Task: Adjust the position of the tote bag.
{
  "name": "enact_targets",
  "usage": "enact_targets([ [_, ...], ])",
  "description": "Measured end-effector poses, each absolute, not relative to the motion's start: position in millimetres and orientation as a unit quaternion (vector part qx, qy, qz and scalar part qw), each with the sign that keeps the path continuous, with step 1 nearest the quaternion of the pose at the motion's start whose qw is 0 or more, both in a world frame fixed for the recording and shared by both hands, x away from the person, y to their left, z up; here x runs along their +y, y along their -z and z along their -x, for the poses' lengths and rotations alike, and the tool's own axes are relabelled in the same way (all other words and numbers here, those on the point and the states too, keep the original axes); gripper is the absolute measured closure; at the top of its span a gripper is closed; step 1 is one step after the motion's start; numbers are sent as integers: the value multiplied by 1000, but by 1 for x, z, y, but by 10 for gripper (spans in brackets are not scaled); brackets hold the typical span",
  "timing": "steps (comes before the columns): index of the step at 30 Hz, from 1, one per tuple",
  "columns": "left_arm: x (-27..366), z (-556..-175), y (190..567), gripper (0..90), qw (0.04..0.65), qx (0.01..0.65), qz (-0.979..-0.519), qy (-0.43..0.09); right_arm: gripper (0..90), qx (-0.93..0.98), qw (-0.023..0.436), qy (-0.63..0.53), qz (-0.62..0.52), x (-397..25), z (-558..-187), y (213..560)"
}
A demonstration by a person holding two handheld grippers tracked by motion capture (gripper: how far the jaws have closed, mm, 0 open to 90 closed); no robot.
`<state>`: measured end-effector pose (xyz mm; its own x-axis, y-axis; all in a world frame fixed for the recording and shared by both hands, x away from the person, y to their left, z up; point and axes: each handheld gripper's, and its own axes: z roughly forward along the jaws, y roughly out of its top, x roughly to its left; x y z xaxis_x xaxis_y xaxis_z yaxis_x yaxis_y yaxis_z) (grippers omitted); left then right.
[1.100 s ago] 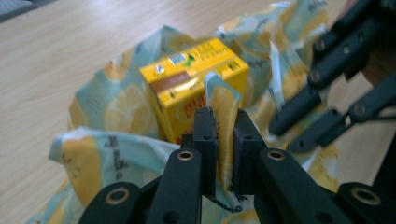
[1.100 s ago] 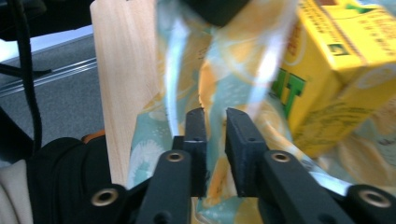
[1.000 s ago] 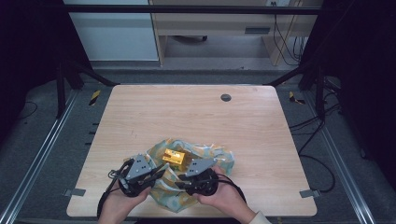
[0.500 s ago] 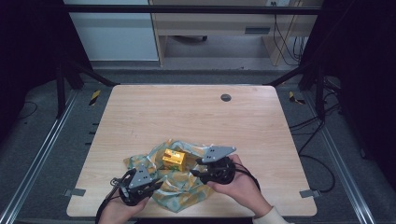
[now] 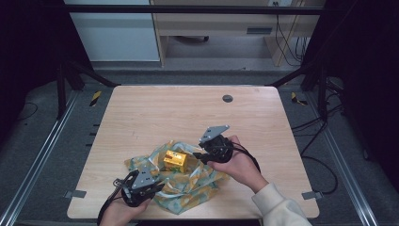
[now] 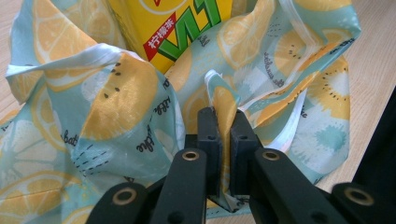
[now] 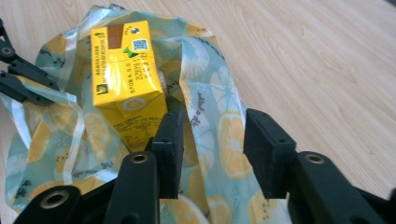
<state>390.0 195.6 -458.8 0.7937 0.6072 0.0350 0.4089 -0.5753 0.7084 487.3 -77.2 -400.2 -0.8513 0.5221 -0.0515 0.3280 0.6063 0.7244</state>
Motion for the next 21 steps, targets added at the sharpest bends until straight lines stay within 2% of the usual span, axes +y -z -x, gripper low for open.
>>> enact_targets([
  [13,191,-391,463,871,346,284,-884,-132,598,906,103,-332,-241,-65,-501,422],
  [21,187,-389,467,875,333,276,-892,-129,783,907,92,-319,-257,-67,-509,431],
])
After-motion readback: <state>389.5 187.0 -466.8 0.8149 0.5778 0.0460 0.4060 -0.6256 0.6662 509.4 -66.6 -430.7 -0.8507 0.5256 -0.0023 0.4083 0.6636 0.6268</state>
